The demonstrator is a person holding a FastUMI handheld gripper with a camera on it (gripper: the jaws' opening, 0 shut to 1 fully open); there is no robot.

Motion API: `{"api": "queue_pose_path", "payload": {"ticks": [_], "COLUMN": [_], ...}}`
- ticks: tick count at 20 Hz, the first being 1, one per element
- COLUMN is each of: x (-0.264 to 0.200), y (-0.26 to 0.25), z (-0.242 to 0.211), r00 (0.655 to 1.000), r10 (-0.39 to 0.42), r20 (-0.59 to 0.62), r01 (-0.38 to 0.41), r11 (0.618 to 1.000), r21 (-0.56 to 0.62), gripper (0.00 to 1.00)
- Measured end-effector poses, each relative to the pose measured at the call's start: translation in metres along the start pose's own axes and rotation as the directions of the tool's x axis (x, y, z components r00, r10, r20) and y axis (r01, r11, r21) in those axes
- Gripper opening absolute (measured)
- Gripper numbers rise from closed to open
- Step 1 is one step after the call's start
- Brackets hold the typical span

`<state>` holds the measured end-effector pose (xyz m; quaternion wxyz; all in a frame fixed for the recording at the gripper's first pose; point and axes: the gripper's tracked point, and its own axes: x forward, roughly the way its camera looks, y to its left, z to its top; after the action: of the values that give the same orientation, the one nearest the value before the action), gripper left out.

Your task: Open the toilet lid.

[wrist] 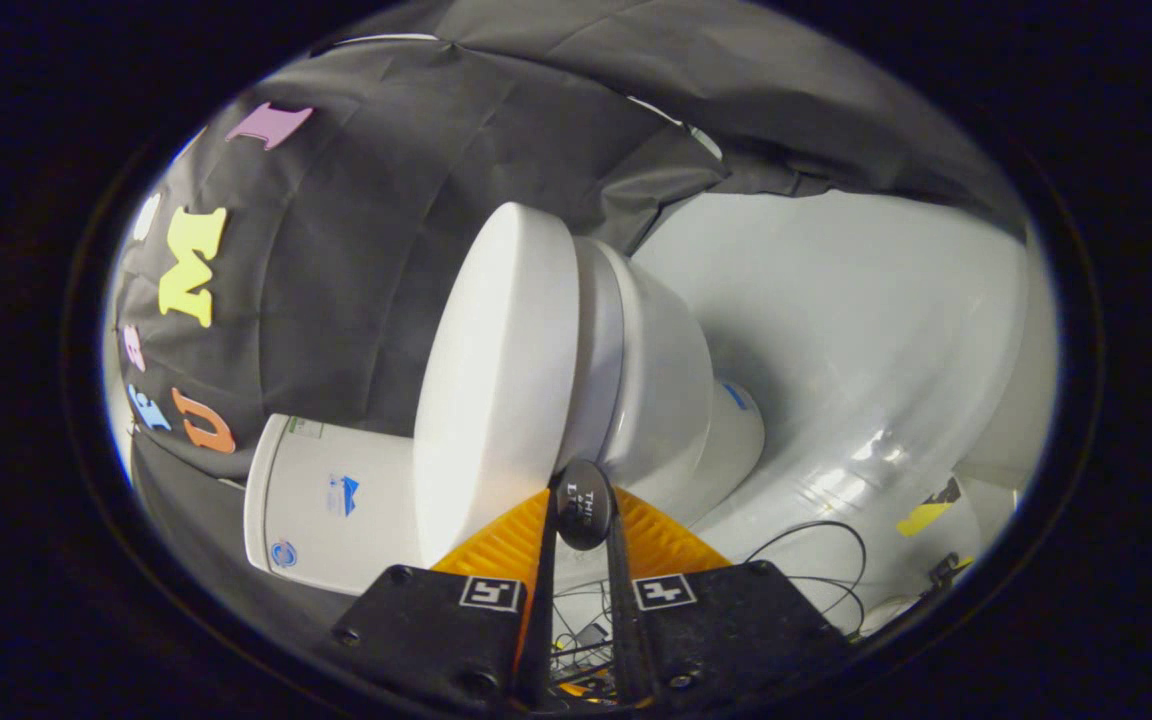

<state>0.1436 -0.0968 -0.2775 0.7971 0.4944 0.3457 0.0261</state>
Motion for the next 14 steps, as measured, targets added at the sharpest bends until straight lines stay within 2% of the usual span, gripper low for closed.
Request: {"api": "queue_pose_path", "payload": {"ticks": [5, 14], "x": [-0.0036, -0.0029], "y": [0.0009, 0.0026], "z": [0.0069, 0.0065], "r00": [0.998, 1.000], "r10": [0.062, 0.017], "r20": [-0.004, -0.009], "r01": [-0.061, -0.016], "r11": [0.997, 0.995], "r21": [0.039, 0.097], "gripper": [0.09, 0.07]}}
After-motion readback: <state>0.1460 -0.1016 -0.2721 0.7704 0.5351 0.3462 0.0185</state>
